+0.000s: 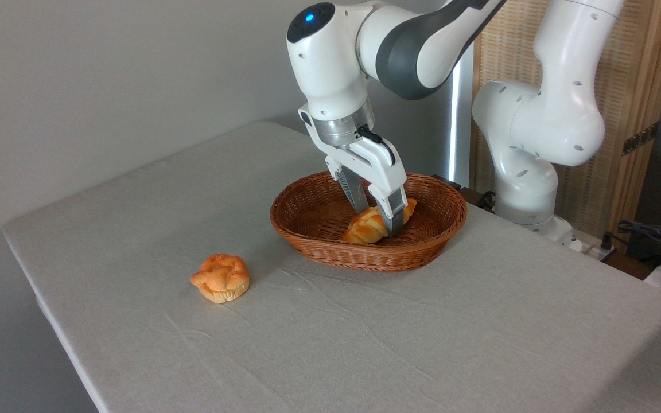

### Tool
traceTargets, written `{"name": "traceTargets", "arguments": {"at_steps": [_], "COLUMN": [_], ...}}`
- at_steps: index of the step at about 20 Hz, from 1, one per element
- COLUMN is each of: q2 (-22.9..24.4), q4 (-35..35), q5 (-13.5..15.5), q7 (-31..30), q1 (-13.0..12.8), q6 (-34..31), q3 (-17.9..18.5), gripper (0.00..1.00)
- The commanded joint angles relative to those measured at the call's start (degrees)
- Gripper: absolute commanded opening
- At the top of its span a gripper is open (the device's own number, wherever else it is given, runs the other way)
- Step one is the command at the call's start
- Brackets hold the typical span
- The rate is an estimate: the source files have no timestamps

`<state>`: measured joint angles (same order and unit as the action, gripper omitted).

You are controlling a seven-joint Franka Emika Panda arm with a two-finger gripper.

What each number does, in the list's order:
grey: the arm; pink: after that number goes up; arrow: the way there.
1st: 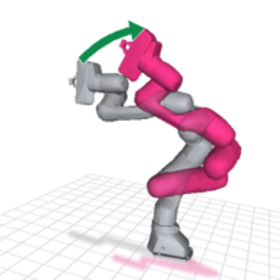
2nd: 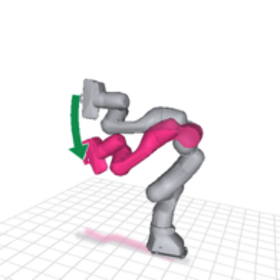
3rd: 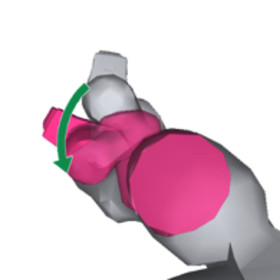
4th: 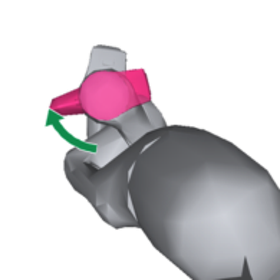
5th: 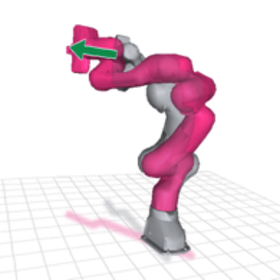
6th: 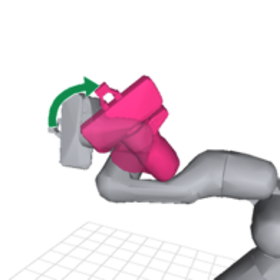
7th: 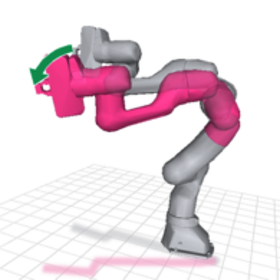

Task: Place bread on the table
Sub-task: 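Close the gripper on the braided roll inside the basket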

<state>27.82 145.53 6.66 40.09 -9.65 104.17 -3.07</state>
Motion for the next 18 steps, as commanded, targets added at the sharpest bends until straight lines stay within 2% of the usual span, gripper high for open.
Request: {"name": "traceTargets", "arguments": {"at_steps": [1,2,4,5,9,11,18], "q2": [0.22,0.22,0.22,0.05,-0.4,-0.4,-0.4], "q4": [1.69,1.95,2.04,2.13,2.13,2.13,2.04], "q5": [0.81,0.81,0.03,-0.94,-1.48,-1.48,-1.48], "q7": [0.08,0.17,0.78,1.39,2.36,2.36,2.36], "q1": [-0.63,-0.63,-0.63,-1.16,-1.25,-1.16,-0.9], "q6": [2.35,2.52,2.44,2.44,2.44,2.44,2.44], "q3": [0.26,0.26,0.26,0.17,0.17,0.17,0.17], "gripper": [1.0,0.98,0.82,0.78,0.39,0.26,0.24]}}
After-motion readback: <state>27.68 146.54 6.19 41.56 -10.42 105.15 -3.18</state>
